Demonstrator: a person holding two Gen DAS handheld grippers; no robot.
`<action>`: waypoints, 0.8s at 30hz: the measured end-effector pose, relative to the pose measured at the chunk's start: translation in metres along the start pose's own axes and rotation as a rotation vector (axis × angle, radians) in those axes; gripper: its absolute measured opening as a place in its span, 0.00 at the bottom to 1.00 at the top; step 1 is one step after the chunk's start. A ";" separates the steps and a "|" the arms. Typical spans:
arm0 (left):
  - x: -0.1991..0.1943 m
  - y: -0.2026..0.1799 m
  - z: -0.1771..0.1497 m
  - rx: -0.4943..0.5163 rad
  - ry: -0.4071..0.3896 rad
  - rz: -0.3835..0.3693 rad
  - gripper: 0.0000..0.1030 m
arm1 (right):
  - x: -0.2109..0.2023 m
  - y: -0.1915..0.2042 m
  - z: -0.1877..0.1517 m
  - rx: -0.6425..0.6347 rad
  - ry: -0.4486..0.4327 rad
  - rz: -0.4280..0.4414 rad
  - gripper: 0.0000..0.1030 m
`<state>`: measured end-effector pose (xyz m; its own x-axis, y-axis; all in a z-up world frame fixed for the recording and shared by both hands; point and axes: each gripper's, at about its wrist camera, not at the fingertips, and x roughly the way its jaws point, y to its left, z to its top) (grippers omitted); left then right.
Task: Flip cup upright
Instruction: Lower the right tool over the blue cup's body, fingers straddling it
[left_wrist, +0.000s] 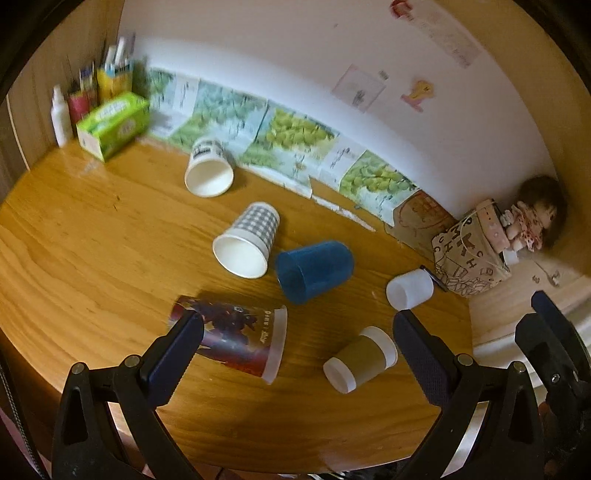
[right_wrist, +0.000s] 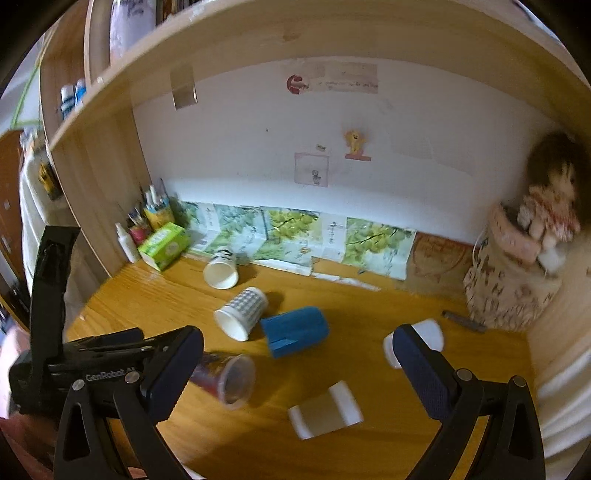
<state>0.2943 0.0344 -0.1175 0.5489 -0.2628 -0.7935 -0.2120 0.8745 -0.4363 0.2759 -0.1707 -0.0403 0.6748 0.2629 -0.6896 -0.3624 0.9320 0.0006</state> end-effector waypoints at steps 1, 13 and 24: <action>0.006 0.002 0.002 -0.013 0.017 -0.010 0.99 | 0.005 0.000 0.003 -0.022 0.004 -0.004 1.00; 0.059 0.023 0.022 -0.125 0.180 -0.074 0.99 | 0.067 0.025 0.019 -0.496 0.065 -0.038 1.00; 0.091 0.042 0.030 -0.208 0.305 -0.116 0.99 | 0.120 0.047 0.005 -0.889 0.159 -0.010 1.00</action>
<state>0.3600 0.0593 -0.1954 0.3201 -0.4917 -0.8098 -0.3389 0.7388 -0.5825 0.3429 -0.0944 -0.1190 0.6077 0.1571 -0.7785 -0.7649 0.3797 -0.5204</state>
